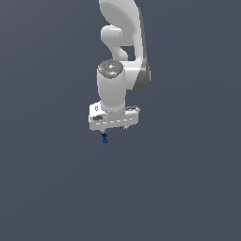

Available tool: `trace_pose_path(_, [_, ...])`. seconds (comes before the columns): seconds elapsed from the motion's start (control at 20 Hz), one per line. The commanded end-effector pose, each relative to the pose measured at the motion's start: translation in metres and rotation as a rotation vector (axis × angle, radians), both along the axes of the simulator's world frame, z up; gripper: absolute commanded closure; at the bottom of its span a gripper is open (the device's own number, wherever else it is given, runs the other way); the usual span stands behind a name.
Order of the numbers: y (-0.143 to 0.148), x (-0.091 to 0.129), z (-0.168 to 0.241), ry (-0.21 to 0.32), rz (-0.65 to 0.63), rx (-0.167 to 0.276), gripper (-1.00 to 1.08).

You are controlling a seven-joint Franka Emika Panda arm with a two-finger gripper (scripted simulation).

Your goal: Pick up the object and move it to a goal position.

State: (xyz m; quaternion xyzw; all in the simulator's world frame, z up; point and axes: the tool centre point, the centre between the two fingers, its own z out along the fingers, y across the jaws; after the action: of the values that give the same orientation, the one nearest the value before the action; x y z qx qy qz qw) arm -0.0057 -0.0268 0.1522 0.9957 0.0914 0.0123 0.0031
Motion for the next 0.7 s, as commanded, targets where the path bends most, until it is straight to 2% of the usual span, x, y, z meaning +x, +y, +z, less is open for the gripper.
trace_pose_path(0.0, [-0.008, -0.003, -0.008, 0.004, 0.043, -0.001, -0.92])
trace_pose_path(0.65, [-0.047, -0.019, -0.047, 0.021, 0.279, -0.002, -0.92])
